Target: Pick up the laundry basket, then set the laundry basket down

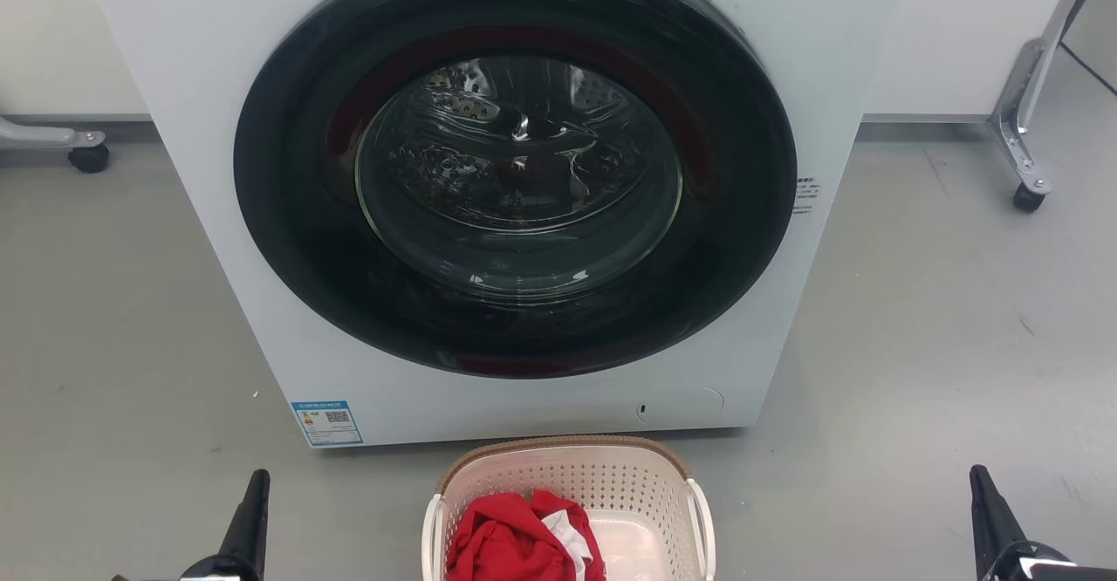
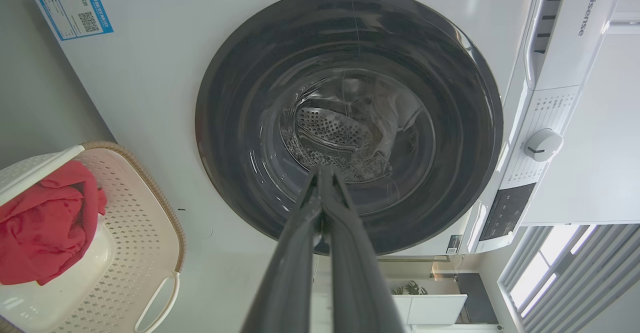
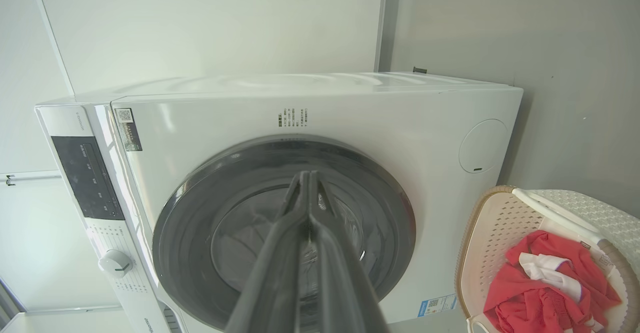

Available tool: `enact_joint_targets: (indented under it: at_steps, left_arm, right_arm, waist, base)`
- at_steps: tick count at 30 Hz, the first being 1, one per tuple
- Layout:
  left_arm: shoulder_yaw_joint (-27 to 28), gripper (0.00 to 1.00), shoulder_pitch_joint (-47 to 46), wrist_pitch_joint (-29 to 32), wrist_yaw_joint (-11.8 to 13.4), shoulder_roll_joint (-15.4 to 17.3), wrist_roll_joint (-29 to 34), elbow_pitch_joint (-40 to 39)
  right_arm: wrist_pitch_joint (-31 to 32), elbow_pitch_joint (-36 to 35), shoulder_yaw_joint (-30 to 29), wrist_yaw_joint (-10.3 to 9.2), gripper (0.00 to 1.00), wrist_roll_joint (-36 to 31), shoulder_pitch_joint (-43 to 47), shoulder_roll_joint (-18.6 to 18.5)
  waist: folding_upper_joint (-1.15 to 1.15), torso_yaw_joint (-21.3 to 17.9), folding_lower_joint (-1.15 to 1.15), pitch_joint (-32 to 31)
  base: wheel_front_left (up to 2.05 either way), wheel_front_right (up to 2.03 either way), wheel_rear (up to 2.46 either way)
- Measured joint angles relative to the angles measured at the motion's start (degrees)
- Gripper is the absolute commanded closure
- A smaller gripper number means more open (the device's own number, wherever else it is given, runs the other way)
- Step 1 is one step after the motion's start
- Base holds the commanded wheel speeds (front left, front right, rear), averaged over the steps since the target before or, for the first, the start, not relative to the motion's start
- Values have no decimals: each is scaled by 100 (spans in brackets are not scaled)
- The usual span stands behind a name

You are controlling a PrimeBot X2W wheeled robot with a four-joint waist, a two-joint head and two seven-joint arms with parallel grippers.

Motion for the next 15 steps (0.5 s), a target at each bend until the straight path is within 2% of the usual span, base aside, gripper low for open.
enact_joint_targets:
  at_steps: [15]
  left_arm:
    - [7, 100, -12, 0, -23, -13, -94, 8]
  right_arm:
    - [14, 2, -14, 33, 100, 24, -42, 10]
  waist:
    - [0, 0, 0, 0]
  base:
    - [0, 0, 0]
